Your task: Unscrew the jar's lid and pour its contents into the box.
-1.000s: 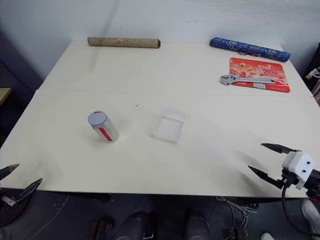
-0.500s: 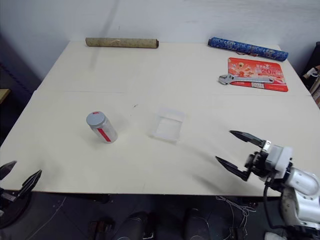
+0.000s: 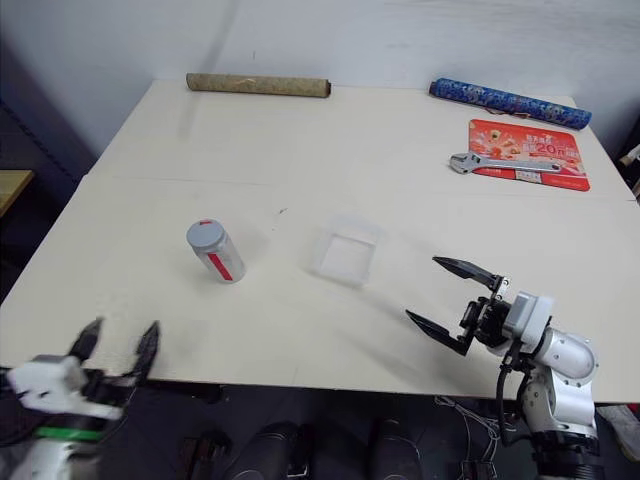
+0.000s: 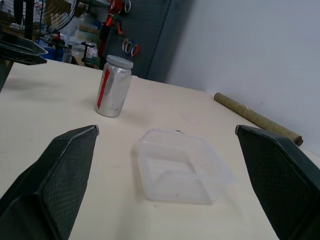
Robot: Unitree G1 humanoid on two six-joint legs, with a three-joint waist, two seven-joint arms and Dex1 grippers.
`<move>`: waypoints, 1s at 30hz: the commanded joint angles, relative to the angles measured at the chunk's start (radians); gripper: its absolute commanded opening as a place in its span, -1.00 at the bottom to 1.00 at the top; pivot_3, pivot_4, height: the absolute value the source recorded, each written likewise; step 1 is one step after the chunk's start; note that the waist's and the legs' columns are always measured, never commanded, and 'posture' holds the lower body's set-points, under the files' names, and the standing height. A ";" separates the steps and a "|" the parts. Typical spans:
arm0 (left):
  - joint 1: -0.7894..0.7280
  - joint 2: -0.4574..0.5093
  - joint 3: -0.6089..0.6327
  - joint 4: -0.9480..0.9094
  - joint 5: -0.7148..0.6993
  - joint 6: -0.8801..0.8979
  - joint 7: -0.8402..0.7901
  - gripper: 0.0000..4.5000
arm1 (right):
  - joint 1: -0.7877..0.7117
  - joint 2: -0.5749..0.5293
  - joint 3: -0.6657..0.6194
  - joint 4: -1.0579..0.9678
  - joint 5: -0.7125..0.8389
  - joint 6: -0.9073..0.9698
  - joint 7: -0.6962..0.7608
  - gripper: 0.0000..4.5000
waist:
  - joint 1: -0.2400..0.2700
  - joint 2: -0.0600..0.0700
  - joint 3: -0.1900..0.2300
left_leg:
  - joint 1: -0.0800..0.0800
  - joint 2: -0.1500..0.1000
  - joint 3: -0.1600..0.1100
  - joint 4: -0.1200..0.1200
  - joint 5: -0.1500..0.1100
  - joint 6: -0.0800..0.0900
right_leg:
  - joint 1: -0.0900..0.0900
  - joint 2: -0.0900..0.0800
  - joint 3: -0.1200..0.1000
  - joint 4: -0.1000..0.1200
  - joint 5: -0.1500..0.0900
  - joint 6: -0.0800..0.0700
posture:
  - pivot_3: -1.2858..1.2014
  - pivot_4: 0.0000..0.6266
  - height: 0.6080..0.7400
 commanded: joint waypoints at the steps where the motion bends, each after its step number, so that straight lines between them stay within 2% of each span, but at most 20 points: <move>1: -0.061 -0.034 -0.095 -0.074 0.135 0.033 0.128 0.98 | -0.007 -0.005 -0.024 0.002 0.008 -0.023 0.010 1.00 | 0.000 0.000 0.000 | 0.000 0.000 0.000 0.000 0.000 0.000 | 0.000 0.000 0.000 0.000 0.000 0.000 | 0.03 -0.52 1.00; 6: -0.212 -0.076 -0.204 -0.028 0.307 0.092 0.280 0.98 | -0.003 -0.010 -0.024 -0.010 0.003 -0.009 -0.005 1.00 | 0.001 0.000 0.000 | 0.000 0.000 0.001 0.000 0.002 0.002 | 0.000 0.001 0.000 0.000 0.000 0.000 | 0.03 -0.52 1.00; 11: -0.317 -0.093 -0.298 0.022 0.396 0.129 0.339 0.98 | 0.024 -0.011 -0.025 -0.047 0.002 0.004 -0.024 1.00 | 0.003 0.000 0.000 | 0.000 0.000 0.000 0.001 0.002 0.004 | 0.000 0.000 0.000 0.001 0.000 0.000 | 0.03 -0.52 1.00; 17: -0.373 -0.127 -0.342 0.075 0.420 0.131 0.397 0.98 | 0.068 -0.022 -0.035 -0.104 -0.001 0.030 -0.060 1.00 | 0.003 0.000 0.000 | -0.001 0.000 0.000 0.001 0.001 0.006 | 0.000 0.000 -0.001 0.002 0.000 0.000 | 0.03 -0.52 1.00; 23: -0.409 -0.121 -0.331 0.131 0.411 0.108 0.436 0.98 | 0.091 -0.028 -0.038 -0.152 -0.011 0.047 -0.098 1.00 | 0.003 0.000 0.000 | -0.001 0.000 0.000 0.001 0.001 0.006 | 0.000 0.000 0.000 -0.001 0.000 0.000 | 0.03 -0.52 1.00; 30: -0.518 -0.106 -0.307 0.267 0.408 0.060 0.470 0.98 | 0.104 -0.031 -0.044 -0.150 -0.013 0.038 -0.109 1.00 | 0.012 0.000 0.000 | -0.001 0.000 0.000 0.002 0.001 0.006 | 0.000 0.000 -0.001 -0.001 0.000 0.001 | 0.03 -0.52 1.00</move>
